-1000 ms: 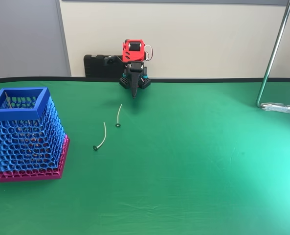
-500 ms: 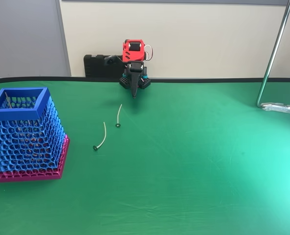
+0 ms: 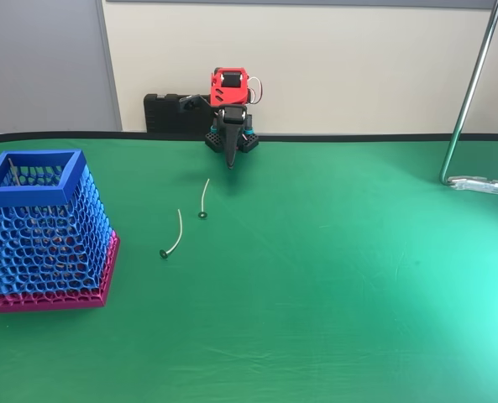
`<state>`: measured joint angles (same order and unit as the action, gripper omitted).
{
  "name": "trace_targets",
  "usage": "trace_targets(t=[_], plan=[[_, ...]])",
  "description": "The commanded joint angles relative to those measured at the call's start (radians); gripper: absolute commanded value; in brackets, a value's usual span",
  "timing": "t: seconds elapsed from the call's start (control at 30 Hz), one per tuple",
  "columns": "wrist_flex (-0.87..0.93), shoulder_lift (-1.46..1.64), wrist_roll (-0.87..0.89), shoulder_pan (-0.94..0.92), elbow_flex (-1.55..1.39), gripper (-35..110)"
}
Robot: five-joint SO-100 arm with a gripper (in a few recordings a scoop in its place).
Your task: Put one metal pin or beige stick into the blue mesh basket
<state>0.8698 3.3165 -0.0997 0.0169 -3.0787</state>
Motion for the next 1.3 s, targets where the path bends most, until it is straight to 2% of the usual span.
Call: trace_targets(t=[0.0,0.17,0.6,0.97,1.27], plan=[[-0.020,-0.021,-0.002,0.006,0.003,1],[-0.112,-0.190,-0.002,-0.018,0.095,1],[-0.114,-0.591,-0.002,-0.055,0.400,1],[0.063,-1.003,0.026,-0.057,0.808,1],[0.149,-1.259,0.037,-0.063,1.012,1]])
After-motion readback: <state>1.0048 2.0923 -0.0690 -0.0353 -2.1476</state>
